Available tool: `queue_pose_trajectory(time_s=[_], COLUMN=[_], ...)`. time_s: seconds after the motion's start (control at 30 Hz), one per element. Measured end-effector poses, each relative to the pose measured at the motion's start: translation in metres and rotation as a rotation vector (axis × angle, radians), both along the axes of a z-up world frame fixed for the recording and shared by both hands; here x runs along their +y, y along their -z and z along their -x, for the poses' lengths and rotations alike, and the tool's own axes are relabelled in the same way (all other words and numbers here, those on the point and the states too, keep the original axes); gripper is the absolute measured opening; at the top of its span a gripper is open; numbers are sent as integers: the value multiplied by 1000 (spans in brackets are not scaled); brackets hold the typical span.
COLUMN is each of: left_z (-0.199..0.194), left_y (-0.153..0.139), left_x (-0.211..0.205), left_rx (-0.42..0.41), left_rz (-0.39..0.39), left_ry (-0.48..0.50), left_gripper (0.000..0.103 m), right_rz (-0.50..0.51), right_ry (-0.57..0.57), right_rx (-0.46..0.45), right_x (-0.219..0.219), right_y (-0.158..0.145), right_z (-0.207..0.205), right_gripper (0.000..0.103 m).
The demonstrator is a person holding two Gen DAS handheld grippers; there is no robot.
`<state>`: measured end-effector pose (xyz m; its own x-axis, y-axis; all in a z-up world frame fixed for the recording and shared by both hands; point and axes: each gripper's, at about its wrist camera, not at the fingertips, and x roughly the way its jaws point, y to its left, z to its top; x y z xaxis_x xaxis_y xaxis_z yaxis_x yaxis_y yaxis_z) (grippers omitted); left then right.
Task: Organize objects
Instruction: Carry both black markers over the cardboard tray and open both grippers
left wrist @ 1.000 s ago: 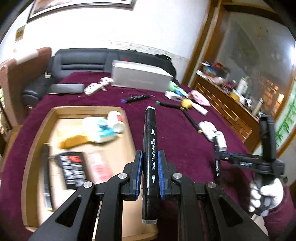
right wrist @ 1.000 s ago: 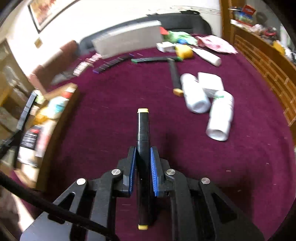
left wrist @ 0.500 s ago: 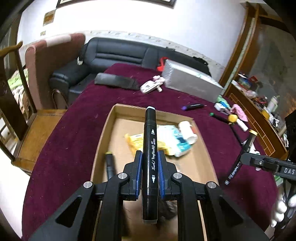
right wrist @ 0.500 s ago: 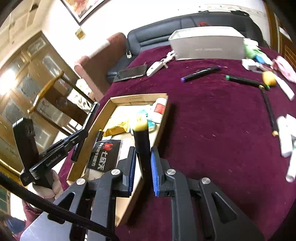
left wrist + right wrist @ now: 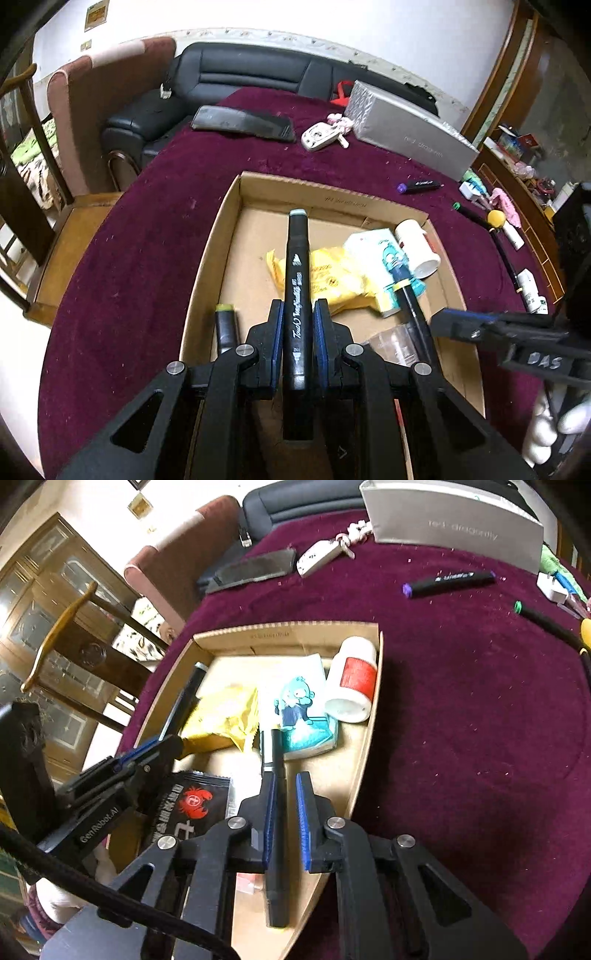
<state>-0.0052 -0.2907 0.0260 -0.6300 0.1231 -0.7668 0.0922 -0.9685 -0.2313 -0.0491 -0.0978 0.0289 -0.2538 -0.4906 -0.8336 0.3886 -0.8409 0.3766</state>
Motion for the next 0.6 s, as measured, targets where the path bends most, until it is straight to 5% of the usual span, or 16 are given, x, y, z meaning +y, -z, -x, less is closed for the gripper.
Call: queue_pose_trajectory(time_s=[0.17, 0.33, 0.6], left_z=[-3, -10, -59], left_y=[-1, -13, -71], left_x=[-11, -17, -10], left_rx=[15, 35, 194], left_rz=[-97, -169, -259], left_ry=[-13, -19, -13], left_gripper=[16, 33, 35], right_rz=[19, 64, 97], right_ry=[26, 68, 165], right_rx=[-15, 4, 83], right_x=[8, 25, 88], right_y=[2, -8, -39], right_z=[-2, -9, -30], right_gripper=[11, 17, 22])
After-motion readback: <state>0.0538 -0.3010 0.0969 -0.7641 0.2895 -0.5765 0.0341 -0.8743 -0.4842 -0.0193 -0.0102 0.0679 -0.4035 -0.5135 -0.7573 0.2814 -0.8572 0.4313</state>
